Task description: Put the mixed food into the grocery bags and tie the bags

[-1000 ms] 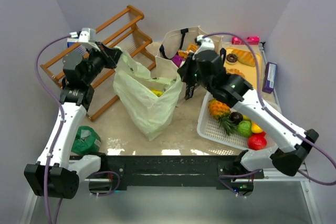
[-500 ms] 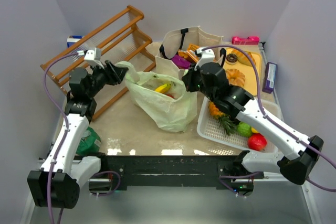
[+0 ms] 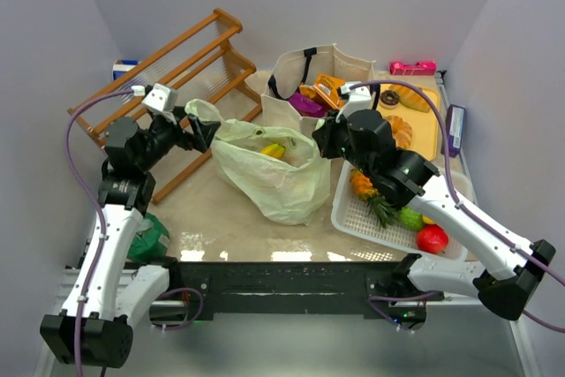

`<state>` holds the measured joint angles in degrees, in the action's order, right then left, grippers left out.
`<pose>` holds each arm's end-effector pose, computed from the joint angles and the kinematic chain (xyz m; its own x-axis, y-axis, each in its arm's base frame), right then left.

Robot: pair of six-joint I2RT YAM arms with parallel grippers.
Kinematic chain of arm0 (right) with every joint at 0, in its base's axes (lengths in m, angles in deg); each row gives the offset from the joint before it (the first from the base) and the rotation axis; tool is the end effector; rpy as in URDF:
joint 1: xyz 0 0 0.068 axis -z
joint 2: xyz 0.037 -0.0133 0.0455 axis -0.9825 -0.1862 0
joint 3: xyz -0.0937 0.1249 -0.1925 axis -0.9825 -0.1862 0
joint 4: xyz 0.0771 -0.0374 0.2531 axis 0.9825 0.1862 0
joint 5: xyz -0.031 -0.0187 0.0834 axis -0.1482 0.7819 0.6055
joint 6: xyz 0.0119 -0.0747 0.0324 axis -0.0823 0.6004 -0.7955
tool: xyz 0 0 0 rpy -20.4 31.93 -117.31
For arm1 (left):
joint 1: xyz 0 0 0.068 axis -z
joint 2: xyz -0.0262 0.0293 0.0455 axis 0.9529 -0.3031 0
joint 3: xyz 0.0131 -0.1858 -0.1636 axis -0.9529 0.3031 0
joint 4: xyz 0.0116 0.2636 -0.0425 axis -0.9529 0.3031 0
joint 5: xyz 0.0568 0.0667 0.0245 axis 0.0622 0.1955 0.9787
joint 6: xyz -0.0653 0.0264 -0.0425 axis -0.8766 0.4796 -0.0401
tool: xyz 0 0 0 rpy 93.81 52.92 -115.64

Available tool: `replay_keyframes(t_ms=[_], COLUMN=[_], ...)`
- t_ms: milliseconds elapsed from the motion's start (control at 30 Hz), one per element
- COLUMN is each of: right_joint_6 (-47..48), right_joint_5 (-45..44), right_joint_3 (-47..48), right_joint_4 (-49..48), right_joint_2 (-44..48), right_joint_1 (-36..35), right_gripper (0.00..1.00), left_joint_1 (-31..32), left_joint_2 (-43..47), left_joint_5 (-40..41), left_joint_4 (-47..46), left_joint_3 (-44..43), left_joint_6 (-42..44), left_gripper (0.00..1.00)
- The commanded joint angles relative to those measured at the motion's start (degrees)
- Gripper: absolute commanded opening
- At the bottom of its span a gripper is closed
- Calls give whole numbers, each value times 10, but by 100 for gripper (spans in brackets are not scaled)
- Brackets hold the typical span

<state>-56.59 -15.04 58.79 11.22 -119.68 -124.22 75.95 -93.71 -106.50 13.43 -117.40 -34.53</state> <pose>0.2288 0.1990 0.3617 -0.4172 0.1560 -0.8953 -0.3384 0.8877 0.3123 0.2530 -0.0493 0.3565 -0.1097 -0.1337 -0.9849 0.5093 0.8434 -0.1712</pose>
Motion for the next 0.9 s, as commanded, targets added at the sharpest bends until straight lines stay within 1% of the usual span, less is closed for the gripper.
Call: replay_keyframes(t_ms=[0, 133, 267, 300, 333, 367, 400, 433, 467, 500, 533, 567, 600, 633, 667, 700, 733, 800, 833, 867], right_joint_6=[0, 1, 0, 1, 0, 0, 0, -1, -2, -2, -2, -2, -5, -10, -28, -38, -44, -59, -59, -46], right_joint_5=[0, 1, 0, -1, -3, -4, -5, -8, -10, -15, -29, -40, -51, -80, -94, -109, -118, -129, -121, -91], right_joint_3=[16, 18, 19, 20, 21, 22, 24, 27, 29, 39, 46, 53, 69, 77, 86, 101, 106, 113, 109, 96], right_joint_4=[3, 4, 11, 12, 16, 19, 21, 30, 35, 43, 69, 86, 106, 153, 179, 208, 259, 304, 325, 326], right_joint_2=[9, 6, 6, 7, 7, 8, 8, 9, 9, 8, 9, 10, 14, 17, 22, 33, 39, 49, 63, 71], right_joint_1=[0, 0, 0, 0, 1, 0, 1, 1, 0, 0, 0, 0, 0, 0, 3, 7, 23, 54, 103, 128], right_gripper=[0, 0, 0, 0, 0, 0, 0, 0, 2, 14, 26, 39, 66, 77, 84, 94, 97, 99, 99, 99], left_joint_1=[7, 7, 7, 7, 7, 7, 7, 7, 7, 7, 7, 7, 7, 7, 7, 7, 7, 7, 7, 7], left_joint_2=[8, -16, -41, -46, -45, -45, -44, -43, -45, -49, -52, -53, -55, -52, -50, -45, -43, -38, -39, -39], left_joint_5=[75, 56, 82, 104, 111, 112, 109, 101, 88, 54, 38, 26, 12, 7, 5, 4, 3, -5, -7, -7], left_joint_4=[53, 38, 29, 31, 29, 22, 16, 10, -5, -12, -15, -35, -41, -57, -64, -70, -75, -78, -78, -76], left_joint_3=[-21, -15, -15, -16, -14, -13, -9, -2, 1, 5, 10, 13, 16, 28, 36, 43, 52, 58, 60, 60], left_joint_6=[60, 45, 32, 30, 28, 24, 20, 15, 4, -1, -13, -19, -25, -35, -41, -48, -56, -63, -67, -66], left_gripper=[99, 97, 85, 84, 80, 65, 59, 50, 29, 19, 2, 0, 0, 0, 0, 0, 0, 0, 0, 0])
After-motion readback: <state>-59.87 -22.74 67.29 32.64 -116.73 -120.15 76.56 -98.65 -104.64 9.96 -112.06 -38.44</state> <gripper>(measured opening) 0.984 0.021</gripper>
